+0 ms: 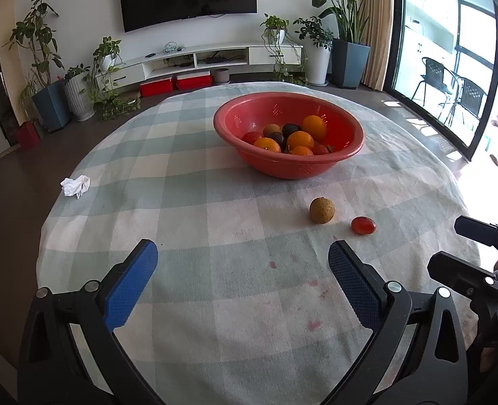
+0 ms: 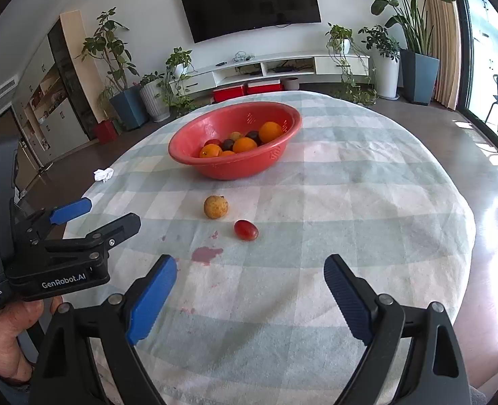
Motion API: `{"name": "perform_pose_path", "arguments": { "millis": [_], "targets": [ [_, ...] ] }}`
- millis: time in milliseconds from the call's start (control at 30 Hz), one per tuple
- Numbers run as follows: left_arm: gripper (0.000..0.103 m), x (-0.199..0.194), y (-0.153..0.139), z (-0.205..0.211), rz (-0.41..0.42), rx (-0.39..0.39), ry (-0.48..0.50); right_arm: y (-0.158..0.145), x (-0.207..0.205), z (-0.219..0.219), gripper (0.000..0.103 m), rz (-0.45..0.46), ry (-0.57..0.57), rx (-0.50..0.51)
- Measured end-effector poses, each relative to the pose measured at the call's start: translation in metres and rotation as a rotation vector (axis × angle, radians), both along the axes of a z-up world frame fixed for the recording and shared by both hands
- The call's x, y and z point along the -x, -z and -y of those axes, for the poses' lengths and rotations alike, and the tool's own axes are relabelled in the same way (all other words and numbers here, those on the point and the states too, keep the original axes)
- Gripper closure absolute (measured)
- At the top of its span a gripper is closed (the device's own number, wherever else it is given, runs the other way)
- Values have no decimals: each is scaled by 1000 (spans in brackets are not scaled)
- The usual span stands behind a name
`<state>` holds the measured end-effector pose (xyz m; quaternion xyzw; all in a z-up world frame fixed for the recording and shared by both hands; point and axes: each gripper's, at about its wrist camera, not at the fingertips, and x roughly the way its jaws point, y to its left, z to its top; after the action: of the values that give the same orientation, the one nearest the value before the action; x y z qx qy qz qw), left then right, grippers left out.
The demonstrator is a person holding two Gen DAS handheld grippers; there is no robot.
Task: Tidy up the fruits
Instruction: 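Move the right tool to the small red tomato and close on it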
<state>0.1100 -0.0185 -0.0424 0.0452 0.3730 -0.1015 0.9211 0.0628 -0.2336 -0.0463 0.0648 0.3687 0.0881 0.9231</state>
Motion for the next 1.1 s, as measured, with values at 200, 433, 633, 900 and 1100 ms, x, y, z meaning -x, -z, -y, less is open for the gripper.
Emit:
{"name": "perform_pose_path", "arguments": {
  "millis": [200, 433, 633, 900, 1100],
  "targets": [
    [0, 0, 0, -2, 2, 9, -25, -3, 1, 5, 12, 5, 13, -6],
    [0, -3, 3, -1, -1, 10, -3, -4, -2, 5, 12, 6, -5, 1],
    [0, -6, 9, -4, -19, 20, 15, -8, -12, -3, 12, 22, -62, 40],
    [0, -7, 15, -13, -29, 28, 4, -2, -50, -20, 25, -44, -235, 150],
    [0, -7, 16, -19, -27, 52, 13, 14, -81, -21, 44, -140, -342, 179]
  ]
}}
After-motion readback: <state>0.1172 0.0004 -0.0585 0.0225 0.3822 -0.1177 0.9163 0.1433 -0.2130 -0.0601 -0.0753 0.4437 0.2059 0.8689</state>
